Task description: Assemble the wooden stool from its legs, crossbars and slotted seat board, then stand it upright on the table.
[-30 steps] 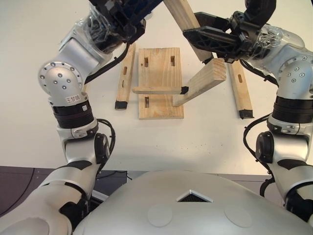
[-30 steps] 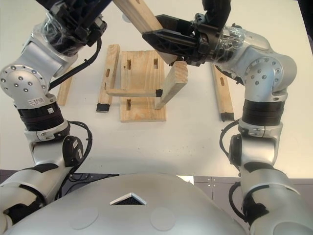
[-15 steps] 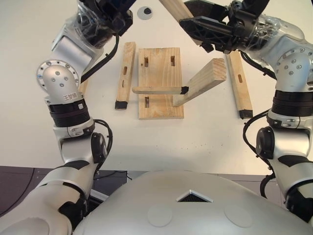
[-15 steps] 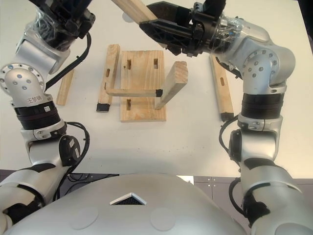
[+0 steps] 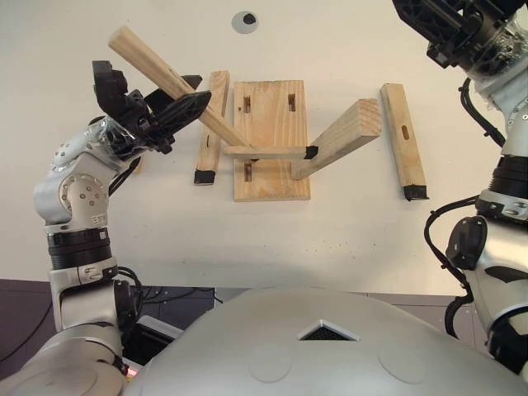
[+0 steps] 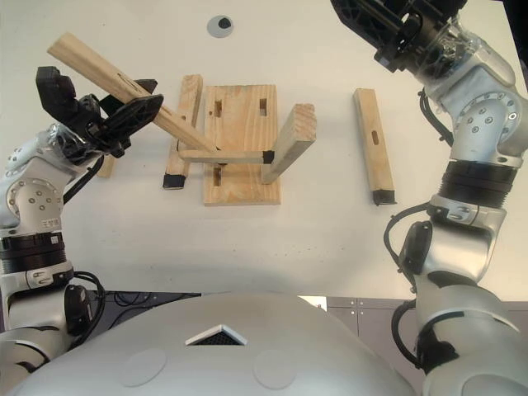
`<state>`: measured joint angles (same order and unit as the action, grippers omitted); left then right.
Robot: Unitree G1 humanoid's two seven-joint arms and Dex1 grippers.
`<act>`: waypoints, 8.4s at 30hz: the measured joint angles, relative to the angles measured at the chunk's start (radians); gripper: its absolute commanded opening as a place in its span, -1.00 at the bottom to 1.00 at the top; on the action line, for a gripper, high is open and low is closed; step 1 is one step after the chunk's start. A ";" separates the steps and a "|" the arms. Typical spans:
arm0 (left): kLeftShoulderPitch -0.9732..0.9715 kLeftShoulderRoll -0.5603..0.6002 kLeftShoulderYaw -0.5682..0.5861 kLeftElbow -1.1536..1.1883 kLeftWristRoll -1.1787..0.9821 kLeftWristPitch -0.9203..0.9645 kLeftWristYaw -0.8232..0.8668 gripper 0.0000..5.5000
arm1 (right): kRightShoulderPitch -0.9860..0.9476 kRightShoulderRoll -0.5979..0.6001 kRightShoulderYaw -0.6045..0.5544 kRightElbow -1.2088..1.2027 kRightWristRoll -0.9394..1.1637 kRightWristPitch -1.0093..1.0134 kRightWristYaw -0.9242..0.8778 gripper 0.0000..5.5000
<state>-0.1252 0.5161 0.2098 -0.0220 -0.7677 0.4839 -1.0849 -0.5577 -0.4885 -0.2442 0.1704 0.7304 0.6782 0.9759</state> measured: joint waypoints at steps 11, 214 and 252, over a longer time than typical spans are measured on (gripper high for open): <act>0.039 0.038 0.033 -0.034 -0.058 0.049 -0.036 -0.27 | 0.004 0.002 0.010 0.026 -0.036 -0.021 -0.008 0.30; -0.059 0.134 -0.279 -0.018 0.641 -0.405 0.244 0.44 | 0.394 -0.148 0.284 -0.380 -0.480 -0.061 -0.240 0.30; 0.286 -0.033 0.032 0.264 0.515 -0.350 0.603 -0.55 | 0.512 -0.137 0.302 -0.412 -0.448 -0.056 -0.303 0.30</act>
<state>0.1608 0.4831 0.2421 0.2420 -0.2525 0.1339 -0.4824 -0.0456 -0.6254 0.0578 -0.2415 0.2824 0.6224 0.6730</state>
